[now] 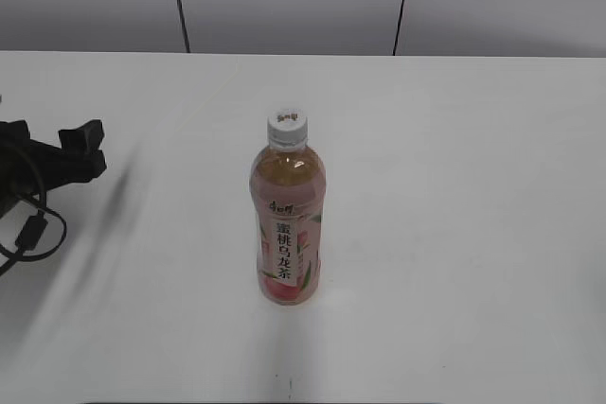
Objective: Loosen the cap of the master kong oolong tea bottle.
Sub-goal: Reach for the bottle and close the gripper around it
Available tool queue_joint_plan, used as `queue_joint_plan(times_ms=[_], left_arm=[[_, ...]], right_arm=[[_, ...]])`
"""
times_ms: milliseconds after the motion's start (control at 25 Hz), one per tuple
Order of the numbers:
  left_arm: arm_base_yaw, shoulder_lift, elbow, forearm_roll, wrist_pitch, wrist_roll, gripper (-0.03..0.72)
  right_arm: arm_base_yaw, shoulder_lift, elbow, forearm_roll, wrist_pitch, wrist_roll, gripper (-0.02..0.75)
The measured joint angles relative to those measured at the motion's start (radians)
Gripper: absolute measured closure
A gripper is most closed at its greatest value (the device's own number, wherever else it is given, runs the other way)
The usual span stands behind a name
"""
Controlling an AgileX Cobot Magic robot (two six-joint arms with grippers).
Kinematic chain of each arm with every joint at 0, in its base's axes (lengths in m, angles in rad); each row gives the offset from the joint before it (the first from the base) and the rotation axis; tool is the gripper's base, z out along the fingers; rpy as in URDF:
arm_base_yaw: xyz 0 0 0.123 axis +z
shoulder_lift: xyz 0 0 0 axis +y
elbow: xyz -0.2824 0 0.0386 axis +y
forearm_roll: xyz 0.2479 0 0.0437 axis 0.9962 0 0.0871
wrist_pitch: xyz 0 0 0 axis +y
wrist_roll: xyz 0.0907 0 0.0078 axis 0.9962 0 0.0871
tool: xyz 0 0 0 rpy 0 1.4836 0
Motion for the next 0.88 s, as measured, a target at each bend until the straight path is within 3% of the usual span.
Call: queue_joint_plan(times_ms=[240, 640, 880], left_arm=[[0.0, 0.0, 0.001, 0.04, -0.127, -0.002, 0.116], [0.0, 0.0, 0.097, 0.514, -0.139, -0.002, 0.123], [0.0, -0.001, 0.102, 0.708, -0.139, -0.006, 0.123]], right_arm=[[0.0, 0.0, 0.0, 0.0, 0.0, 0.0, 0.309], [0.0, 0.0, 0.0, 0.0, 0.0, 0.0, 0.309], [0.0, 0.0, 0.0, 0.0, 0.0, 0.0, 0.309]])
